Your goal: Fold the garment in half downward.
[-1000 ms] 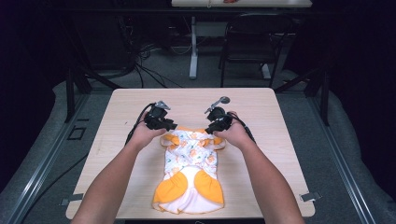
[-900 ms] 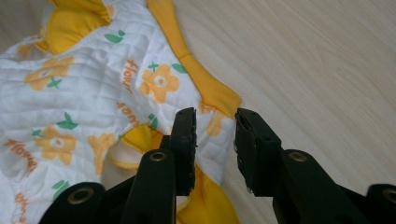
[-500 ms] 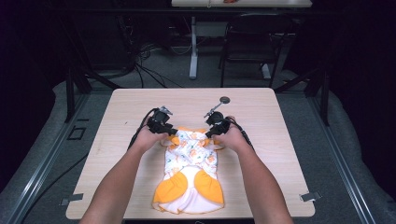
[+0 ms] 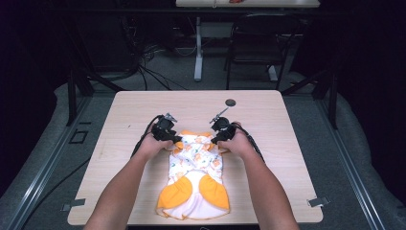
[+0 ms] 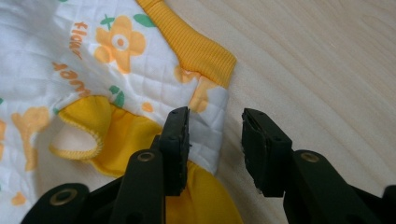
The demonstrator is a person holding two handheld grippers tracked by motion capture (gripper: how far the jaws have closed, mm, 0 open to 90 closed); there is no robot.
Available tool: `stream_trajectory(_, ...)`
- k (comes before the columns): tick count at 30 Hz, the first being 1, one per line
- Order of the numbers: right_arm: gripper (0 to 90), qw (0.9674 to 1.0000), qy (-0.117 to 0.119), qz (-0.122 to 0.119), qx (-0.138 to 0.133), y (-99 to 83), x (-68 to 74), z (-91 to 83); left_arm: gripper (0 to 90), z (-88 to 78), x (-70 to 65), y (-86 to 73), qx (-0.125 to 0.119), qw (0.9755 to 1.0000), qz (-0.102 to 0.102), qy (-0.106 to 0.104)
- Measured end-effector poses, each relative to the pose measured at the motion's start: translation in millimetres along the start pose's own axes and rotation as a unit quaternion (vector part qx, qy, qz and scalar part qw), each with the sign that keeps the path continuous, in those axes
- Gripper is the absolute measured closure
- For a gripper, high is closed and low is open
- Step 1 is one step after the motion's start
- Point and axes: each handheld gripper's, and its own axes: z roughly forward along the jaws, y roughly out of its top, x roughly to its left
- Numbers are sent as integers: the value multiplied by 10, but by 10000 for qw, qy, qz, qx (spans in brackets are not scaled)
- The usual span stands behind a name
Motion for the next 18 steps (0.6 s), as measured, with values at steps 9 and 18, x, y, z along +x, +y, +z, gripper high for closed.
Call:
stream_trajectory(9, 708, 9997, 118, 150, 121, 8, -19, 5, 641, 5, -26, 3, 35, 10000, -59, -28)
stream_trajectory(18, 857, 9993, 299, 113, 199, 19, 14, 3, 757, -1, -33, 5, 113, 9998, -73, -153)
